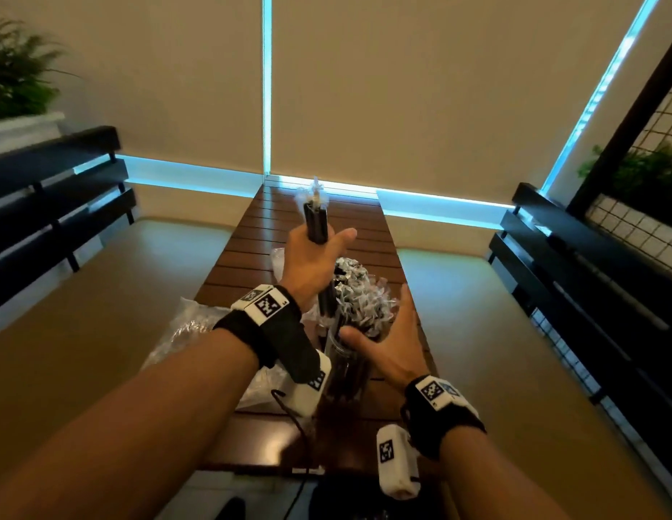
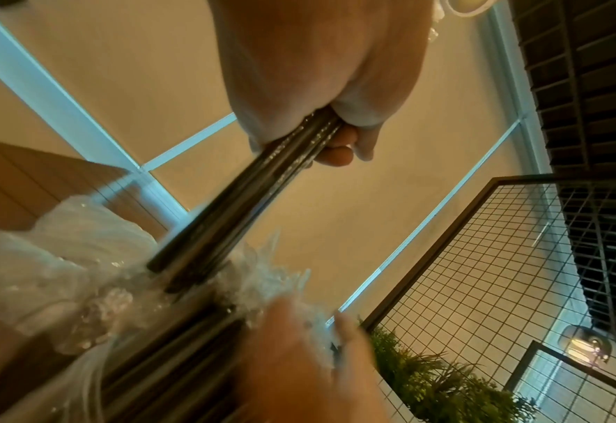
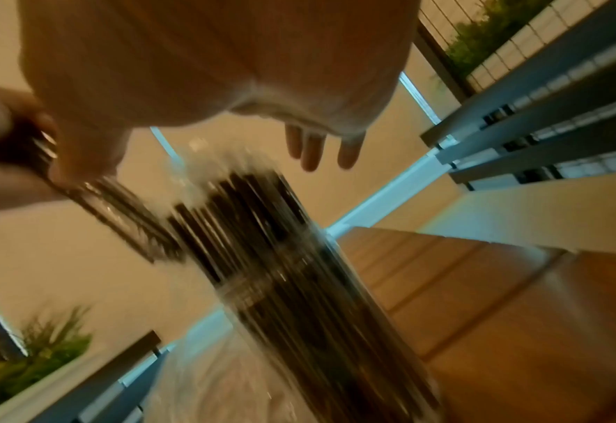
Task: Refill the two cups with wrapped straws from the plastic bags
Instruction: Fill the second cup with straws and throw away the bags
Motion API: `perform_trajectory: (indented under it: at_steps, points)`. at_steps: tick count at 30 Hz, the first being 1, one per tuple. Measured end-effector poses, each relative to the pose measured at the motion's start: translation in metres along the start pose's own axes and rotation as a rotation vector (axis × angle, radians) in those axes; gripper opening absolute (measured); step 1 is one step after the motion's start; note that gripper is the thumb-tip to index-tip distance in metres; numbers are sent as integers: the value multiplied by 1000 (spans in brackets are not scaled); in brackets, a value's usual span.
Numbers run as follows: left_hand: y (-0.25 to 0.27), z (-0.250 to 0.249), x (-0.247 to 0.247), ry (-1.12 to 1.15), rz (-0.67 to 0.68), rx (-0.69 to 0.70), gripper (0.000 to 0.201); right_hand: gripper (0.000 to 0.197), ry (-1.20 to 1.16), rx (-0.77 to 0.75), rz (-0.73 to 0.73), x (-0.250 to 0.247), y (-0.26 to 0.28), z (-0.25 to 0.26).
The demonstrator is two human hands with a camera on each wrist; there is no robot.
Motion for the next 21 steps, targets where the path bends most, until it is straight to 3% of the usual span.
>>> perform_trajectory:
  at_steps: [5, 11, 16, 21]
  points:
    - [-9, -1, 14, 136, -63, -123, 36, 143, -49, 80, -41, 24, -5, -29]
    - [-17, 17, 17, 234, -220, -304, 32, 121, 0, 26, -92, 27, -5, -28]
    - [-10, 36, 27, 191, -205, -298, 34, 98, 10, 79, -157, 26, -5, -20]
    - [-13, 27, 30, 51, -130, -186, 42, 80, 21, 53, -181, 31, -7, -15]
Point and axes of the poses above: each hand's wrist, its own y-axis away from the middle knuckle, its own x-axis out of the palm, z = x × y, the point moved 2 cm from there along -y, towards the middle knuckle, and after that the axes turned 10 degrees about -y, right-handed, at the moved point
